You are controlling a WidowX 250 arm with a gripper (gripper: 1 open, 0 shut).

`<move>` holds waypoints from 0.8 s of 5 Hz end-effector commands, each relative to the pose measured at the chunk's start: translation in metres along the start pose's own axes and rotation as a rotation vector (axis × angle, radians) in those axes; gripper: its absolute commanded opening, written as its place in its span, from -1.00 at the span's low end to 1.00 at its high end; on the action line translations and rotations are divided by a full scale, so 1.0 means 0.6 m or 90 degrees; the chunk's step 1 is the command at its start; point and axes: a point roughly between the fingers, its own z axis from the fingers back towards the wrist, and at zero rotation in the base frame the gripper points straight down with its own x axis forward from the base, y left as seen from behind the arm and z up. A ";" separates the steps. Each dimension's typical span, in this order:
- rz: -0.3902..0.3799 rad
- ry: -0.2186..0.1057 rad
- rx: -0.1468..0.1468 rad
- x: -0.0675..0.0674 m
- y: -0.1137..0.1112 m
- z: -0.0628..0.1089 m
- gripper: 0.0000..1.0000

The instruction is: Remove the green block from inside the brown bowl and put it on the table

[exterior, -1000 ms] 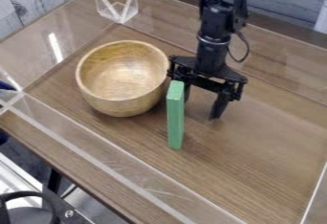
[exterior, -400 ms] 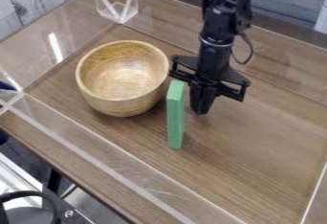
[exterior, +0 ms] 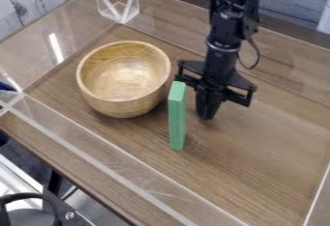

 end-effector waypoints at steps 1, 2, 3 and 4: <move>-0.018 -0.051 0.008 0.020 -0.008 0.042 -1.00; -0.034 -0.063 0.024 0.025 -0.011 0.056 -1.00; -0.034 -0.063 0.017 0.025 -0.013 0.058 -1.00; -0.034 -0.062 0.010 0.026 -0.014 0.061 -1.00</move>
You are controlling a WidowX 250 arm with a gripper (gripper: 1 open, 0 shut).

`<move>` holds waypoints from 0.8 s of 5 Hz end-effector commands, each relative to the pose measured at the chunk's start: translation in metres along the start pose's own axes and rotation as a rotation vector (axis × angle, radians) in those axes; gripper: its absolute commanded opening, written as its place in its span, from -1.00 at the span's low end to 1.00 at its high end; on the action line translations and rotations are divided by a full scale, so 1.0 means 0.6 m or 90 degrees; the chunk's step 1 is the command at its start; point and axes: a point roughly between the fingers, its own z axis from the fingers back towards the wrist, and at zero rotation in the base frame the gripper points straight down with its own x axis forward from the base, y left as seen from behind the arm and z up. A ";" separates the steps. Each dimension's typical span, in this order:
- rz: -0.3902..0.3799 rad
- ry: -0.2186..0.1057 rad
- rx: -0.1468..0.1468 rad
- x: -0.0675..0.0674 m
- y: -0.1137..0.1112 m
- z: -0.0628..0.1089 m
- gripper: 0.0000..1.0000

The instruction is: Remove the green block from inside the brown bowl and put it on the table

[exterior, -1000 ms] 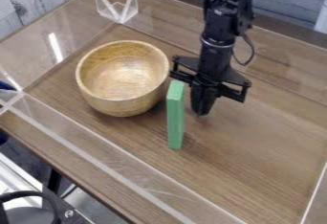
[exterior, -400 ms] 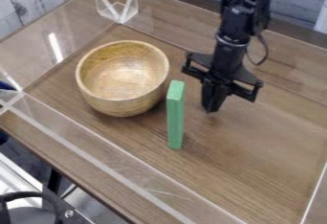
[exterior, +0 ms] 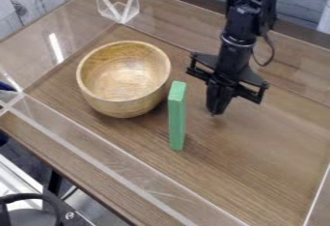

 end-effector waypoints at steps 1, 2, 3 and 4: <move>-0.016 -0.041 -0.017 0.016 -0.003 0.030 -1.00; -0.038 -0.031 -0.024 0.018 -0.007 0.022 -1.00; -0.028 -0.046 -0.030 0.016 -0.002 0.009 -1.00; -0.019 -0.073 -0.040 0.012 0.004 0.004 -1.00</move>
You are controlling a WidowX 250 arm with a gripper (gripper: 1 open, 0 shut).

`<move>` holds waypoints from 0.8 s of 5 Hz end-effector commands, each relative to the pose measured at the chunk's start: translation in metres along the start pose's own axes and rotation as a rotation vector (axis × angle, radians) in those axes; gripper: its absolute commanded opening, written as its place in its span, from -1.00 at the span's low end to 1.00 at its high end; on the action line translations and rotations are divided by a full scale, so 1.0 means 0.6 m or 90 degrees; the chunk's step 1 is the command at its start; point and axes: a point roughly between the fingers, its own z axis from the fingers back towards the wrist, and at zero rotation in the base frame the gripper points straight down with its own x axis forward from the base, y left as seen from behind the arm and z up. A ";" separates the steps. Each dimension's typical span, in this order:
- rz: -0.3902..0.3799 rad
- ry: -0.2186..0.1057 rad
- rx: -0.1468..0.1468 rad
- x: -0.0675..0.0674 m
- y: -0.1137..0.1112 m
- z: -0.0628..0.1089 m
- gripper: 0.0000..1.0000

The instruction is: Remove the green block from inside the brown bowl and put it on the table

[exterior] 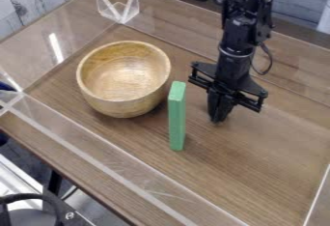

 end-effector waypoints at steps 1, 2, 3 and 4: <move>-0.002 -0.042 -0.016 0.005 0.003 0.043 -1.00; -0.008 -0.044 -0.026 0.000 0.004 0.059 -1.00; -0.013 -0.048 -0.036 -0.005 0.006 0.076 -1.00; -0.006 -0.040 -0.040 -0.005 0.012 0.079 -1.00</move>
